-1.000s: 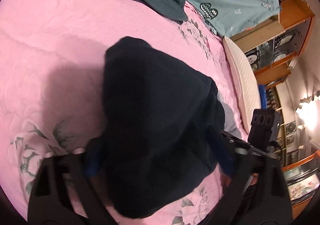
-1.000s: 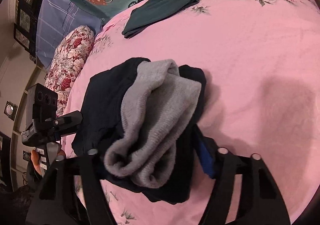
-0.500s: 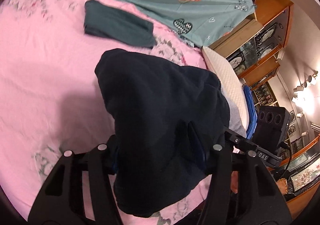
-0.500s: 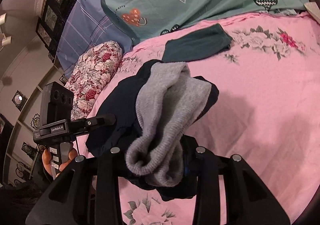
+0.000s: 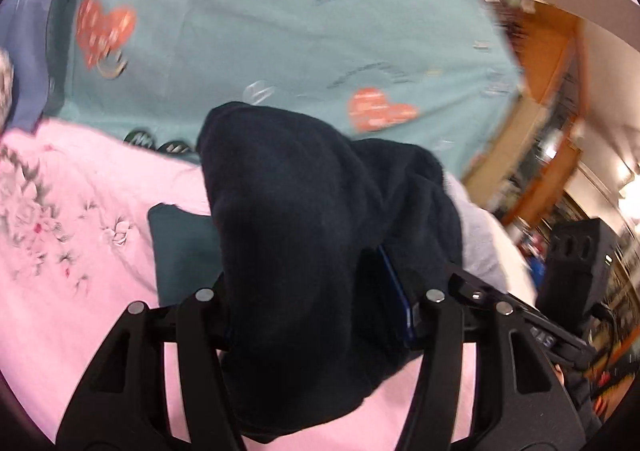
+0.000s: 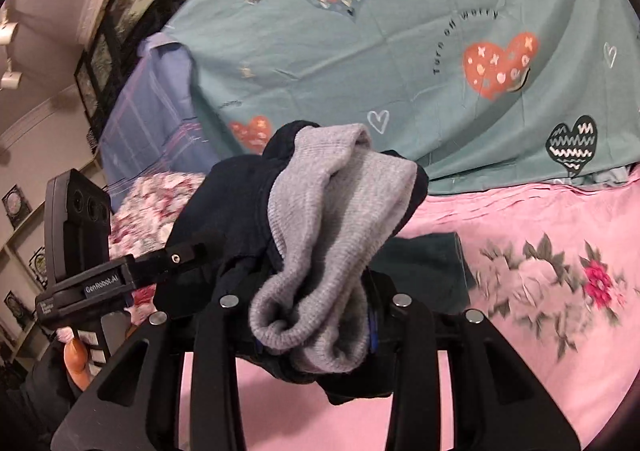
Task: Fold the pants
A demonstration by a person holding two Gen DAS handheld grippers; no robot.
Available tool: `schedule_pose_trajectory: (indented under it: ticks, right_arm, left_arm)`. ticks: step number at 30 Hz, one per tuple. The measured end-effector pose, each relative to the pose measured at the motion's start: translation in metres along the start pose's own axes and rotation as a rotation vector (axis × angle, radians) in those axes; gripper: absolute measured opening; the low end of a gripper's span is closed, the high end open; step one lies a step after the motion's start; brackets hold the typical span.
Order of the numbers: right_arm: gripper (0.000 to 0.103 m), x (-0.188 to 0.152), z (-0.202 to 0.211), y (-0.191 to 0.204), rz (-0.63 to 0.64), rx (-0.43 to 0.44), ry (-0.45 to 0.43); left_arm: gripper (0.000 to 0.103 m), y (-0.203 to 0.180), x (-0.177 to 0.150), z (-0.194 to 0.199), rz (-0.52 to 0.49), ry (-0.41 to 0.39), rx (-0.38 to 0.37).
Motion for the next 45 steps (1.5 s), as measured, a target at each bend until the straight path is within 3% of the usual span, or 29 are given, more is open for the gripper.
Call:
schedule_pose_trajectory:
  ticks: [2,4,5,6,10,11,13,15,18,19,20,22,25,26,29,33,36,37,41,45]
  right_arm:
    - [0.065,-0.006,-0.053,-0.043,-0.028,-0.107,0.032]
    - [0.060,-0.033,-0.110,-0.097,-0.089,-0.295,0.173]
    - [0.055,-0.040,-0.117,-0.110,-0.100,-0.344,0.185]
    - [0.055,-0.043,-0.114,-0.121,-0.114,-0.359,0.150]
    - [0.055,-0.029,-0.075,-0.117,-0.131,-0.305,-0.025]
    - [0.055,-0.026,-0.071,-0.108,-0.116,-0.268,-0.039]
    - [0.055,-0.020,-0.079,-0.081,-0.054,-0.176,0.005]
    - [0.055,-0.025,-0.107,-0.076,-0.048,-0.213,0.101]
    - [0.055,-0.044,-0.159,-0.104,-0.084,-0.377,0.238]
    - [0.055,-0.042,-0.158,-0.104,-0.075,-0.389,0.210]
    - [0.055,-0.038,-0.154,-0.102,-0.086,-0.371,0.196]
    - [0.055,-0.027,-0.123,-0.092,-0.159,-0.246,0.132]
    - [0.064,-0.010,-0.059,-0.068,-0.116,-0.224,0.035]
    - [0.066,-0.009,-0.037,-0.057,-0.113,-0.212,0.003]
    - [0.067,-0.013,0.042,-0.010,-0.064,-0.186,-0.064]
    - [0.067,-0.053,0.152,0.072,0.062,-0.184,-0.079]
    - [0.075,-0.088,0.228,0.126,0.146,-0.214,-0.103]
    - [0.099,-0.099,0.246,0.141,0.168,-0.234,-0.120]
    - [0.102,-0.155,0.290,0.161,0.198,-0.366,-0.191]
    - [0.102,-0.207,0.284,0.149,0.145,-0.396,-0.160]
  left_arm:
    - [0.062,0.048,-0.003,-0.058,0.080,0.053,0.098]
    - [0.060,0.111,-0.021,-0.103,0.216,0.149,0.215]
    - [0.060,0.127,-0.025,-0.110,0.261,0.168,0.225]
    - [0.062,0.139,-0.028,-0.107,0.289,0.162,0.193]
    - [0.066,0.126,-0.021,-0.067,0.212,0.061,0.192]
    - [0.074,0.115,-0.017,-0.058,0.179,0.033,0.176]
    - [0.083,0.087,-0.015,-0.053,0.102,0.004,0.154]
    - [0.083,0.070,-0.018,-0.074,0.020,0.054,0.202]
    - [0.077,0.107,-0.034,-0.128,0.132,0.195,0.323]
    - [0.077,0.119,-0.039,-0.136,0.201,0.218,0.295]
    - [0.077,0.118,-0.036,-0.130,0.206,0.199,0.290]
    - [0.075,0.098,-0.028,-0.106,0.147,0.159,0.263]
    - [0.085,0.053,-0.018,-0.036,0.019,0.024,0.243]
    - [0.093,0.040,-0.021,-0.010,-0.014,-0.017,0.236]
    - [0.101,-0.008,-0.042,0.075,-0.109,-0.100,0.228]
    - [0.101,-0.059,-0.074,0.185,-0.235,-0.182,0.220]
    - [0.101,-0.085,-0.107,0.257,-0.244,-0.213,0.213]
    - [0.101,-0.089,-0.118,0.273,-0.238,-0.220,0.212]
    - [0.101,-0.093,-0.173,0.309,-0.217,-0.255,0.262]
    - [0.101,-0.073,-0.222,0.290,-0.212,-0.164,0.341]
Point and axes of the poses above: each gripper's, at about its wrist camera, not at the fingertips, and z roughly against the way its jaws point, y to its left, x to its top, the point moved 6 cm from there along -z, roughly the way its jaws point, and after that the axes turned 4 degrees about y, right-handed, at the moved point
